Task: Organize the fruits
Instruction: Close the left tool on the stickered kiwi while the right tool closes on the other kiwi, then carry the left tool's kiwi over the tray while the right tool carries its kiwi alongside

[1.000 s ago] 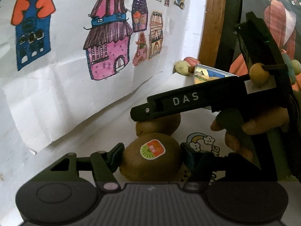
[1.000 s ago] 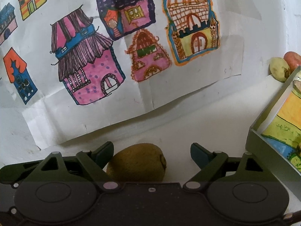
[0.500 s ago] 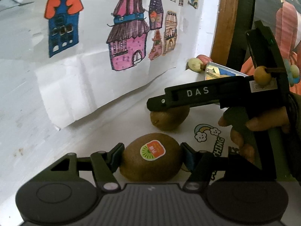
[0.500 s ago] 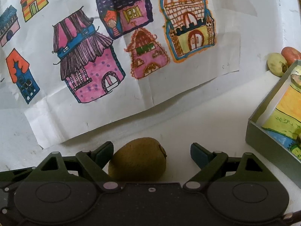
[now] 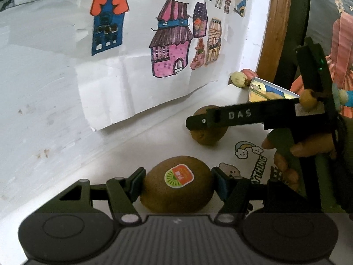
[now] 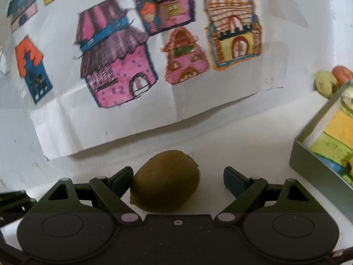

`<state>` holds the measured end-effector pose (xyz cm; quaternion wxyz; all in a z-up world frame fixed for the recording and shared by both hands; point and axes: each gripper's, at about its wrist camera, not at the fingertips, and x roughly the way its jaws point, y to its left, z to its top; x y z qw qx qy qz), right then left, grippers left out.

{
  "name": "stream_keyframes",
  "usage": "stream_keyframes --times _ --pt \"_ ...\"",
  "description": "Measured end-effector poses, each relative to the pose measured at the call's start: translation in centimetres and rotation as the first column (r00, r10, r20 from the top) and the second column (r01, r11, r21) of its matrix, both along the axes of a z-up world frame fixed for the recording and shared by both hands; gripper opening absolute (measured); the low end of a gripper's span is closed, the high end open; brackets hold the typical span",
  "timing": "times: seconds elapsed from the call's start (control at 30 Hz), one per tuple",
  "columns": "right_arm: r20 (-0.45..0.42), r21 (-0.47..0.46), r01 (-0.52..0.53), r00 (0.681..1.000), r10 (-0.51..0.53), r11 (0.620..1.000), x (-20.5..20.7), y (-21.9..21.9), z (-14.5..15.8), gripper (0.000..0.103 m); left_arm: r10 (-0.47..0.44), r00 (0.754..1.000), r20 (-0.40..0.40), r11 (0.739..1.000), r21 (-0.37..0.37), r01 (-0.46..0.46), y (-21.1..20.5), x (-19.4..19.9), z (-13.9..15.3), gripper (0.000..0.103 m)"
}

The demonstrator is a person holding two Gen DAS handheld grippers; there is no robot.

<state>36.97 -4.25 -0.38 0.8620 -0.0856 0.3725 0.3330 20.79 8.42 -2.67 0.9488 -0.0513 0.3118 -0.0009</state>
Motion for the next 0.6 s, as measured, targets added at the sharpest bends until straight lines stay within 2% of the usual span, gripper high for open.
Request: stream_keyframes --times 0.03,0.07,0.1,0.13,0.23,0.37,0.5,0.6 --pt "0.016 -0.016 -0.008 1.0 0.009 1.0 -0.2 0.3 0.0 0.088 0.001 1.0 0.001 1.0 0.0 -0.001 0.0 -0.1 0.0 0.069" --pt "0.038 -0.035 -0.019 0.999 0.02 0.999 -0.5 0.7 0.0 0.082 0.0 1.0 0.001 1.0 0.002 0.0 0.0 -0.1 0.0 0.069" --pt "0.05 -0.043 -0.037 0.998 0.039 0.998 -0.8 1.0 -0.1 0.07 -0.002 1.0 0.002 1.0 0.005 0.002 0.0 -0.1 0.0 0.069" --pt "0.055 -0.044 -0.061 0.996 0.064 0.997 -1.2 1.2 0.0 0.065 0.0 1.0 0.003 1.0 0.008 0.0 0.0 -0.2 0.0 0.068" --pt "0.108 -0.111 -0.087 0.989 0.099 0.99 -2.4 2.2 -0.2 0.065 0.005 1.0 -0.001 1.0 0.022 -0.005 -0.3 -0.1 0.1 0.068" --pt "0.113 -0.105 -0.078 0.99 0.09 0.991 -3.0 1.5 -0.2 0.064 -0.007 1.0 0.005 1.0 0.0 0.007 -0.9 0.1 0.3 0.068" --pt "0.147 -0.049 -0.023 0.989 0.03 0.999 -3.0 -2.4 1.3 0.064 -0.037 0.999 0.028 0.998 0.042 0.036 -2.7 0.6 1.5 0.068" --pt "0.194 -0.029 0.033 0.981 -0.026 0.999 -3.6 -6.0 3.6 0.064 -0.069 0.996 0.056 0.996 0.061 0.065 -4.6 1.4 2.9 0.068"
